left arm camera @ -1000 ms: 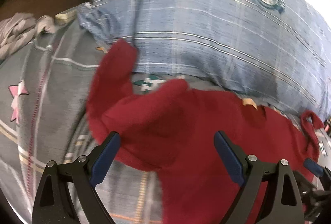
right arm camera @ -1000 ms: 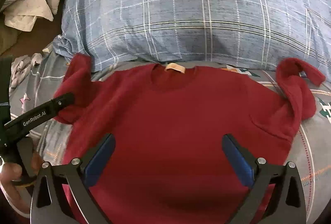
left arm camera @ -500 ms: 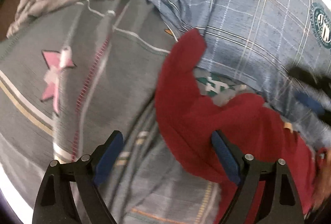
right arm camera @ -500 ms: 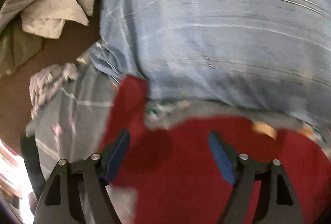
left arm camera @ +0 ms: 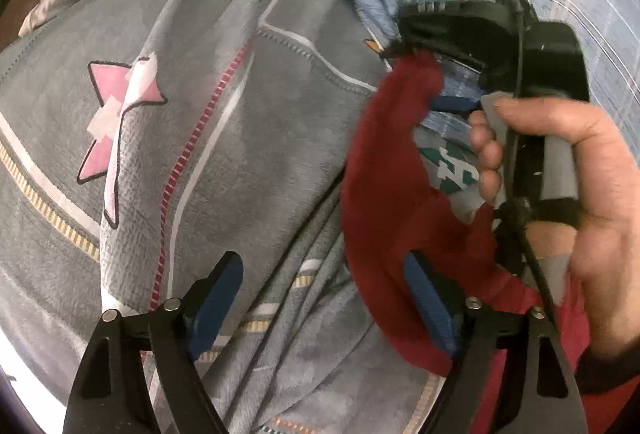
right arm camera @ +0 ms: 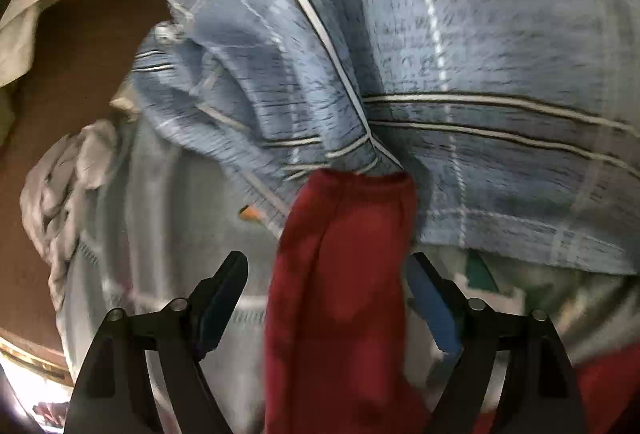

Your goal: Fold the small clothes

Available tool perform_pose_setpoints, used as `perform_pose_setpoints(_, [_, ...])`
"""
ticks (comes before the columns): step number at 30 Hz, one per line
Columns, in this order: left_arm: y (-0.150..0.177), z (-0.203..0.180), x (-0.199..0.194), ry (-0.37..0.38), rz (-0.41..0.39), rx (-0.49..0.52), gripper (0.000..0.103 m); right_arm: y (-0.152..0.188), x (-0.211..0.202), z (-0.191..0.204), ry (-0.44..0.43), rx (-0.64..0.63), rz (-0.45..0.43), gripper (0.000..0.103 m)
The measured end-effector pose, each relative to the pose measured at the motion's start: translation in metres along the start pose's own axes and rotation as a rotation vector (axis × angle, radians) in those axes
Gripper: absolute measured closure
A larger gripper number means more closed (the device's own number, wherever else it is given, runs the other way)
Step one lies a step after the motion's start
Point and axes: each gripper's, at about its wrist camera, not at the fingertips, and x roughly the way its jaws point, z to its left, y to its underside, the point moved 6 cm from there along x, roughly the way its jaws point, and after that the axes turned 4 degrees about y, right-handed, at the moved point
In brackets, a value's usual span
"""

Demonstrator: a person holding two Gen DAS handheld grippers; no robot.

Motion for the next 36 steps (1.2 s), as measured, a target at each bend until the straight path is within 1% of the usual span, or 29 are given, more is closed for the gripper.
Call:
perform_pose_setpoints(1, [0.0,0.0,0.002,-0.001,0.004,-0.001,0.022,0.0,0.006,0.001,-0.009,-0.001,0.005,0.035])
perform_pose_setpoints(2, [0.0,-0.001,0.004,-0.003,0.011,0.004,0.022,0.002,0.011,0.003,-0.006,-0.013,0.014,0.057])
perform_pose_setpoints(3, [0.0,-0.003,0.005,-0.009,0.014,0.015,0.022,0.005,0.013,0.005,-0.003,-0.025,0.021,0.077])
perform_pose_setpoints(5, [-0.001,-0.006,0.004,-0.015,0.012,0.031,0.022,0.012,0.003,0.008,0.01,-0.047,-0.005,0.09])
perform_pose_setpoints(7, [-0.004,-0.007,0.001,-0.02,-0.006,0.035,0.022,0.019,-0.02,0.011,0.003,-0.07,-0.045,0.094])
perform_pose_setpoints(8, [-0.005,-0.006,0.0,-0.022,-0.015,0.035,0.022,0.025,-0.041,0.011,-0.028,-0.072,-0.071,0.095])
perform_pose_setpoints(9, [-0.007,-0.004,-0.004,-0.021,-0.033,0.027,0.022,0.027,-0.056,0.012,-0.045,-0.075,-0.089,0.095])
perform_pose_setpoints(11, [-0.008,0.001,-0.013,-0.022,-0.068,0.011,0.022,0.036,-0.111,0.009,-0.073,-0.086,-0.161,0.096])
perform_pose_setpoints(13, [-0.008,0.001,-0.017,-0.034,-0.088,0.015,0.022,0.039,-0.155,0.004,-0.083,-0.101,-0.224,0.096])
perform_pose_setpoints(15, [-0.004,-0.005,-0.015,-0.049,-0.082,0.036,0.022,0.039,-0.199,-0.007,-0.086,-0.099,-0.297,0.096])
perform_pose_setpoints(16, [-0.001,-0.01,-0.012,-0.057,-0.069,0.057,0.022,0.043,-0.228,-0.014,-0.102,-0.089,-0.34,0.096])
perform_pose_setpoints(17, [0.002,-0.014,-0.009,-0.064,-0.063,0.072,0.022,0.043,-0.247,-0.024,-0.11,-0.082,-0.368,0.096])
perform_pose_setpoints(18, [0.003,-0.017,-0.01,-0.072,-0.065,0.083,0.022,0.053,-0.273,-0.035,-0.105,-0.073,-0.407,0.096])
perform_pose_setpoints(19, [0.003,-0.02,-0.01,-0.074,-0.068,0.088,0.022,0.058,-0.29,-0.049,-0.093,-0.065,-0.428,0.096])
perform_pose_setpoints(20, [0.004,-0.023,-0.012,-0.067,-0.073,0.092,0.022,0.065,-0.305,-0.061,-0.079,-0.053,-0.446,0.096])
perform_pose_setpoints(21, [0.003,-0.025,-0.017,-0.052,-0.081,0.094,0.022,0.078,-0.325,-0.08,-0.062,-0.028,-0.467,0.096])
perform_pose_setpoints(23, [0.004,-0.027,-0.028,-0.032,-0.11,0.102,0.022,0.095,-0.344,-0.11,-0.022,0.003,-0.48,0.096])
perform_pose_setpoints(25, [0.005,-0.033,-0.031,-0.025,-0.13,0.119,0.022,0.116,-0.353,-0.141,0.053,0.038,-0.469,0.096])
perform_pose_setpoints(27, [0.009,-0.037,-0.032,0.001,-0.122,0.139,0.022,0.138,-0.35,-0.175,0.123,0.078,-0.419,0.096])
perform_pose_setpoints(29, [0.013,-0.043,-0.033,0.039,-0.114,0.151,0.022,0.162,-0.338,-0.211,0.231,0.108,-0.353,0.095])
perform_pose_setpoints(31, [0.018,-0.05,-0.035,0.079,-0.108,0.176,0.021,0.184,-0.318,-0.246,0.376,0.111,-0.274,0.095])
perform_pose_setpoints(33, [0.023,-0.057,-0.035,0.098,-0.097,0.217,0.021,0.202,-0.3,-0.271,0.473,0.13,-0.204,0.088])
perform_pose_setpoints(34, [0.027,-0.06,-0.033,0.099,-0.087,0.242,0.021,0.213,-0.293,-0.283,0.508,0.151,-0.162,0.086])
perform_pose_setpoints(35, [0.029,-0.062,-0.033,0.098,-0.077,0.263,0.021,0.222,-0.291,-0.288,0.523,0.165,-0.136,0.085])
perform_pose_setpoints(36, [0.033,-0.065,-0.03,0.091,-0.065,0.282,0.021,0.231,-0.292,-0.293,0.539,0.176,-0.116,0.078])
